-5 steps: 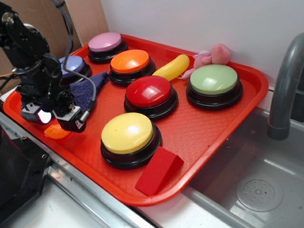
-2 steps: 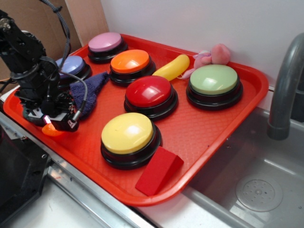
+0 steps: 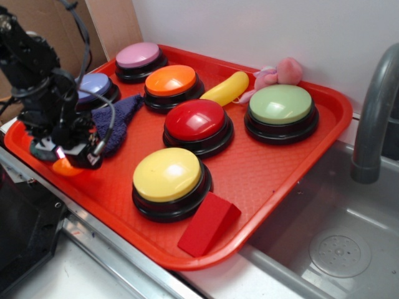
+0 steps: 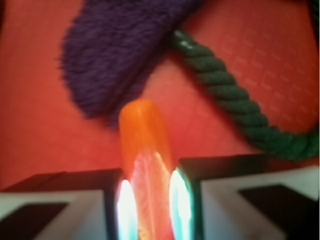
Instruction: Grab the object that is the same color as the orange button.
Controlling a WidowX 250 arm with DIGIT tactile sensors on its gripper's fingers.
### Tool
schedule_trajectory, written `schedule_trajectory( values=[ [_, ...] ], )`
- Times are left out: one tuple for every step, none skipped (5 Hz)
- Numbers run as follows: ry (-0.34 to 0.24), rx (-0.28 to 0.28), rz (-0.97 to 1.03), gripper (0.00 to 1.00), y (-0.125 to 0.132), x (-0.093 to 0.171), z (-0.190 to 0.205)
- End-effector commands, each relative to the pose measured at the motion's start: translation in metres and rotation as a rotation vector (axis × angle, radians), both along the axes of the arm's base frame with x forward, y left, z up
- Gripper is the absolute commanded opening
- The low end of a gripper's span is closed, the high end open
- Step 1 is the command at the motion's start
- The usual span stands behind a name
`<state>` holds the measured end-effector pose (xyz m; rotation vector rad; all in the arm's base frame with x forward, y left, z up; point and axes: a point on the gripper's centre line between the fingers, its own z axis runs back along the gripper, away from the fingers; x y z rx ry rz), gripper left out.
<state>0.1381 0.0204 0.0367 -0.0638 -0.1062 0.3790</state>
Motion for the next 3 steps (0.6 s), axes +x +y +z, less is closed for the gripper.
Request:
schedule_trajectory(
  values=[
    [-0.049, -0.007, -0.106, 0.0, -0.018, 0.026, 0.085],
    [-0.091, -0.029, -0.164, 0.0, -0.036, 0.034, 0.128],
    [-0.126, -0.046, -0.193, 0.0, -0.048, 0.034, 0.156]
  ],
)
